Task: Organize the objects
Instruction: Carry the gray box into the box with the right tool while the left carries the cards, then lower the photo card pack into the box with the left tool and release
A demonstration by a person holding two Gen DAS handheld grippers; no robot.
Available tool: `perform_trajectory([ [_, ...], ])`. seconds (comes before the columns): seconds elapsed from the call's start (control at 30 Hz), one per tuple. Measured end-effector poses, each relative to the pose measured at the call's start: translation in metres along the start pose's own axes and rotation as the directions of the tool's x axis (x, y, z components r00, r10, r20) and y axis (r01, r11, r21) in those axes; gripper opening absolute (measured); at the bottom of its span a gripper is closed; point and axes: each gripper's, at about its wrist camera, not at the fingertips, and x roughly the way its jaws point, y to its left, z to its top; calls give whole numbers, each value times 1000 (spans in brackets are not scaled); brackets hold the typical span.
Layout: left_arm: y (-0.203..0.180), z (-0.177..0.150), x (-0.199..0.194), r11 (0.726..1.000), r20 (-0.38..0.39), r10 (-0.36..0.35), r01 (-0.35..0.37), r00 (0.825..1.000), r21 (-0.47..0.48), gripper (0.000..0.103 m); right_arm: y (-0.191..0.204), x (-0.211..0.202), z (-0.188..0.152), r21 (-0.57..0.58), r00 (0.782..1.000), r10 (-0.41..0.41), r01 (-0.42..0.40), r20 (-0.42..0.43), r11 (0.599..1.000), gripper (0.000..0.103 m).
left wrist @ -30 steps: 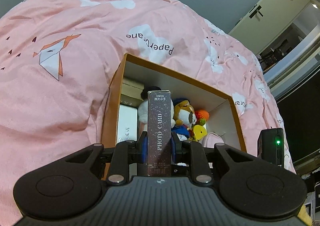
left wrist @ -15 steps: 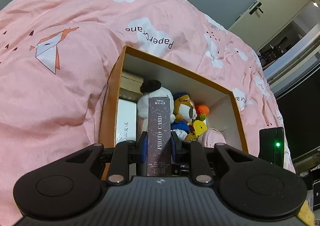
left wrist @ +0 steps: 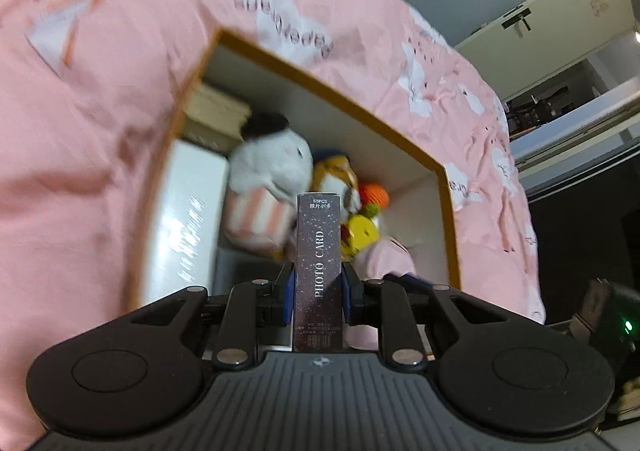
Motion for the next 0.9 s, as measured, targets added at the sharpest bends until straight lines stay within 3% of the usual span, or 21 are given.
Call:
perform_trajectory([
  [0.07,-4,-1,13,1000,-42,-7,6,999,-28,25,-11,-9,0,31,999,-29,28,32,999,28],
  [0.23,-20,5,36,997,-121,53,-59,991,-43,25,-26,-14,-3,102,996,-56,49,71,994,28],
  [0.5,-22,13,75,991,-323,39,-78,945,-110,25,-29,-5,-8,118,997,-44,35,68,992,28],
  [0.63,-20,14,88,986,-360,23,-80,933,-144,25,-30,0,-11,122,997,-44,36,61,992,28],
  [0.73,-19,14,88,985,-361,22,-82,932,-151,25,-32,0,-13,125,997,-48,40,60,991,28],
  [0.9,-8,20,81,967,-416,-109,-2,903,-256,25,-35,0,-14,142,996,-54,44,66,989,28],
])
